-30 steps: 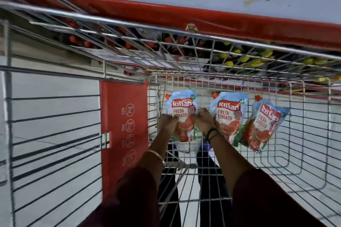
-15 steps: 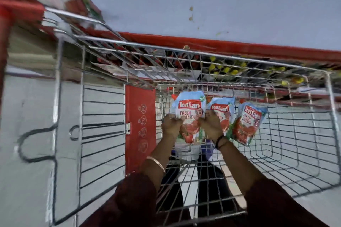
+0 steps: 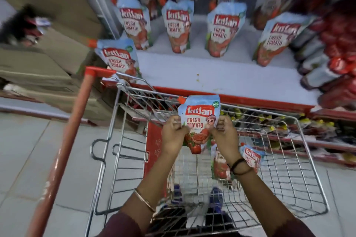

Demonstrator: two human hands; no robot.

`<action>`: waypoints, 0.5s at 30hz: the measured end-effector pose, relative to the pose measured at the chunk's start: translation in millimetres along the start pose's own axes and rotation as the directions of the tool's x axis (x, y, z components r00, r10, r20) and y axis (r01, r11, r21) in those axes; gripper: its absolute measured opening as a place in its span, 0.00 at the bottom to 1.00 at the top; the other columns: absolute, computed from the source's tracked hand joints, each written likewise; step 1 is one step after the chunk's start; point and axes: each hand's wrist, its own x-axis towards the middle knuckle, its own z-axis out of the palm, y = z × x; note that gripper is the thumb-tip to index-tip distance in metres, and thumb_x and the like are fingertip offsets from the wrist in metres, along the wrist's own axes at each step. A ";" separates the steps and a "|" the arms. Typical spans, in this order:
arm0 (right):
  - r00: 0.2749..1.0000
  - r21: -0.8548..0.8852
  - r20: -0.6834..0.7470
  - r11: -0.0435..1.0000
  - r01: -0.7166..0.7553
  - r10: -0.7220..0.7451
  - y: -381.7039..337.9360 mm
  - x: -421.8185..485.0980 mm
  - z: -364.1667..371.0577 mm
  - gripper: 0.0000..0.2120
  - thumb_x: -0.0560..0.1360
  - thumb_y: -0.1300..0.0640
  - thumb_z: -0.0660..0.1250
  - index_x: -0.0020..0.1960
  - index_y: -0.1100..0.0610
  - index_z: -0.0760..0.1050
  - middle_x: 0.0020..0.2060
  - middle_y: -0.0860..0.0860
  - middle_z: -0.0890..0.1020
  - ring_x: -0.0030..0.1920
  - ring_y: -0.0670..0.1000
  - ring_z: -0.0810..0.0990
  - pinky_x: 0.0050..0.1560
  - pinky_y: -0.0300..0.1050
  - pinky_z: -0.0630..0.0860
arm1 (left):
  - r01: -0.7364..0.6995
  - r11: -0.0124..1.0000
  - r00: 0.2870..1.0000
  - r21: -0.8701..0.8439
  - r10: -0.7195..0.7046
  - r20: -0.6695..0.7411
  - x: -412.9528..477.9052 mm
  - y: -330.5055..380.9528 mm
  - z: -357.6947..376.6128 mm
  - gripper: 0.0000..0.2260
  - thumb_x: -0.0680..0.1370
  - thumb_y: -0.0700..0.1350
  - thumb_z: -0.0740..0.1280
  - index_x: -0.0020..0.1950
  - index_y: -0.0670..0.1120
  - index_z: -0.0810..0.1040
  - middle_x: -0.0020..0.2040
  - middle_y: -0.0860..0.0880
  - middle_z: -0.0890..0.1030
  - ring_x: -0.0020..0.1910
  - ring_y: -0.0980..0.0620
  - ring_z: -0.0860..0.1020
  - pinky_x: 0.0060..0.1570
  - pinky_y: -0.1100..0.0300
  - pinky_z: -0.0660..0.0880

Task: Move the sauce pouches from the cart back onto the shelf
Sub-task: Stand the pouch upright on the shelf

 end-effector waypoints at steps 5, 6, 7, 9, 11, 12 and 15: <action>0.985 -0.011 -0.075 0.988 0.157 -0.157 -65.3 23.8 7.6 0.11 0.71 0.58 0.71 0.48 0.52 0.70 0.41 0.42 0.79 0.41 0.40 0.79 0.37 0.32 0.77 | -0.208 0.978 0.978 0.029 0.208 0.002 11.7 67.2 -9.0 0.11 0.70 0.34 0.71 0.44 0.46 0.71 0.47 0.41 0.84 0.47 0.43 0.83 0.49 0.47 0.81; 0.981 -0.005 -0.086 0.984 0.176 -0.176 -76.1 29.6 9.9 0.11 0.71 0.59 0.71 0.48 0.53 0.70 0.40 0.41 0.78 0.39 0.37 0.79 0.35 0.29 0.75 | -0.240 0.969 0.971 0.053 0.240 -0.007 16.3 78.3 -11.0 0.12 0.70 0.35 0.71 0.45 0.46 0.71 0.47 0.41 0.84 0.46 0.44 0.83 0.47 0.48 0.81; 0.977 -0.001 -0.095 0.981 0.193 -0.192 -85.7 36.4 12.5 0.11 0.71 0.60 0.71 0.48 0.54 0.70 0.40 0.40 0.78 0.37 0.35 0.78 0.33 0.26 0.74 | -0.266 0.960 0.963 0.085 0.269 -0.021 21.1 89.6 -13.3 0.12 0.70 0.35 0.72 0.45 0.45 0.70 0.47 0.41 0.84 0.45 0.45 0.83 0.45 0.51 0.82; 0.967 -0.004 -0.113 0.973 0.231 -0.230 -101.9 50.6 18.9 0.12 0.70 0.61 0.72 0.48 0.55 0.70 0.39 0.42 0.77 0.37 0.35 0.77 0.32 0.22 0.72 | -0.311 0.944 0.948 0.114 0.317 -0.042 32.5 108.7 -17.1 0.13 0.70 0.35 0.72 0.46 0.43 0.69 0.46 0.41 0.84 0.45 0.45 0.83 0.43 0.52 0.82; 0.956 -0.011 -0.138 0.965 0.261 -0.260 -115.2 66.1 26.3 0.12 0.70 0.60 0.72 0.49 0.57 0.72 0.41 0.47 0.78 0.39 0.37 0.75 0.33 0.21 0.71 | -0.354 0.925 0.929 0.138 0.365 -0.059 45.1 124.4 -20.2 0.13 0.70 0.36 0.72 0.45 0.43 0.67 0.45 0.39 0.83 0.45 0.44 0.83 0.43 0.48 0.81; 0.951 -0.011 -0.149 0.963 0.271 -0.270 -119.9 74.1 30.5 0.12 0.70 0.59 0.72 0.50 0.59 0.73 0.42 0.48 0.79 0.40 0.38 0.75 0.34 0.21 0.70 | -0.378 0.913 0.918 0.155 0.391 -0.069 52.5 129.3 -21.9 0.13 0.70 0.36 0.72 0.45 0.43 0.67 0.44 0.38 0.83 0.44 0.42 0.83 0.43 0.47 0.81; 0.940 0.003 -0.174 0.954 0.299 -0.294 -127.6 94.8 44.1 0.11 0.70 0.61 0.72 0.48 0.59 0.72 0.44 0.51 0.79 0.42 0.47 0.78 0.36 0.20 0.70 | -0.415 0.897 0.902 0.156 0.427 -0.057 73.3 138.5 -24.8 0.13 0.71 0.35 0.70 0.48 0.43 0.67 0.42 0.40 0.82 0.41 0.46 0.82 0.41 0.52 0.82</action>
